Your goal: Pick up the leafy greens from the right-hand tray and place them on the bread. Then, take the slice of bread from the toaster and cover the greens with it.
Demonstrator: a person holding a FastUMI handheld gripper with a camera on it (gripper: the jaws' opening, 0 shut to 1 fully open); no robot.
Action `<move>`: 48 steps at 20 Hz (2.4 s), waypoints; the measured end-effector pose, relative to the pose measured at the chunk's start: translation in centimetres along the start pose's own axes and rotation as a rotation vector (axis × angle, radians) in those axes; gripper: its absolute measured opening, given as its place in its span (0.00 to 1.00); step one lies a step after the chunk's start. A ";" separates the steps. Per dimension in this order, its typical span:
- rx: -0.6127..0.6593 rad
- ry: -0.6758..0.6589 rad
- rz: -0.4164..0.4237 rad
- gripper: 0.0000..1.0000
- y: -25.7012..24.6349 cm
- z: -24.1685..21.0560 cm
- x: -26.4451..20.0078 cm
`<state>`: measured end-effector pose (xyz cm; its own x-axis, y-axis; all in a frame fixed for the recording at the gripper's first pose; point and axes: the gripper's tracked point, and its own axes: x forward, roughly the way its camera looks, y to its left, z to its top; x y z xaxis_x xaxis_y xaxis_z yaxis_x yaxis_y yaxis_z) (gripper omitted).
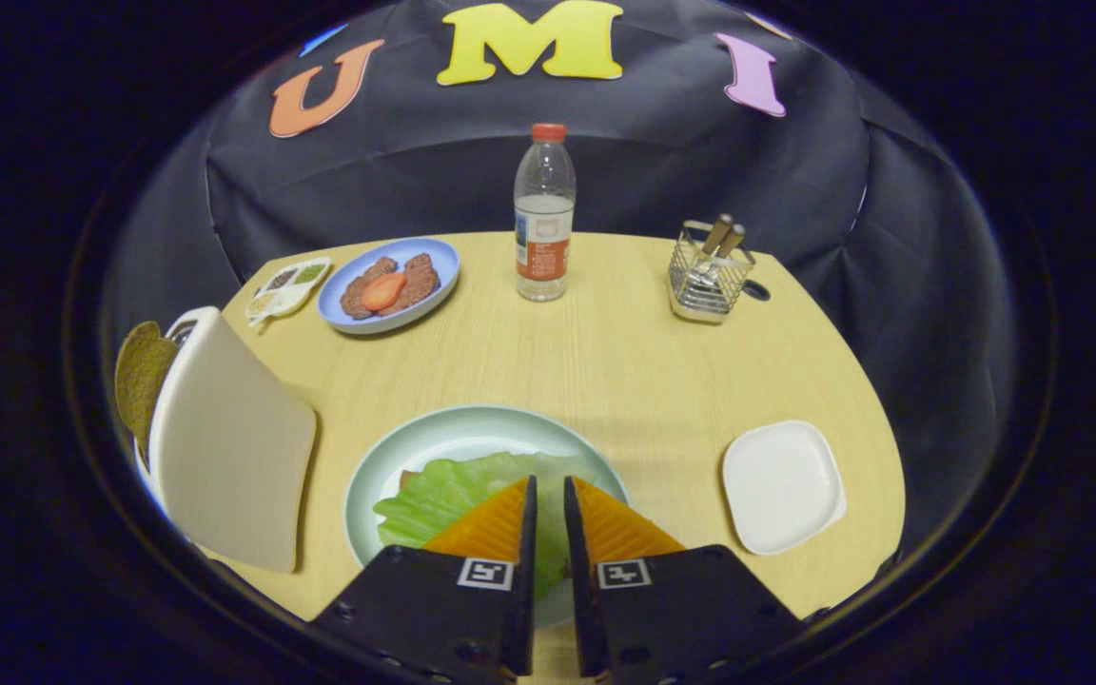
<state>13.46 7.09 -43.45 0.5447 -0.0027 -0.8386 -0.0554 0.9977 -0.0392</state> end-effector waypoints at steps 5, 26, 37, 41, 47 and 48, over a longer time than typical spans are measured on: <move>-0.009 -0.048 0.007 0.40 1.9 1.9 -5.7; -0.148 -0.125 0.169 0.78 23.1 7.1 -13.9; -0.071 0.089 0.128 0.40 24.9 4.2 -8.9; -0.071 0.117 0.179 0.35 25.3 4.3 -9.5; -0.028 0.091 0.234 0.16 24.1 6.0 -12.1; -0.019 0.082 0.249 0.16 23.9 6.6 -12.9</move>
<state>10.64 31.42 -29.98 0.4426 0.2366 -0.8650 -0.1950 0.9669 0.1647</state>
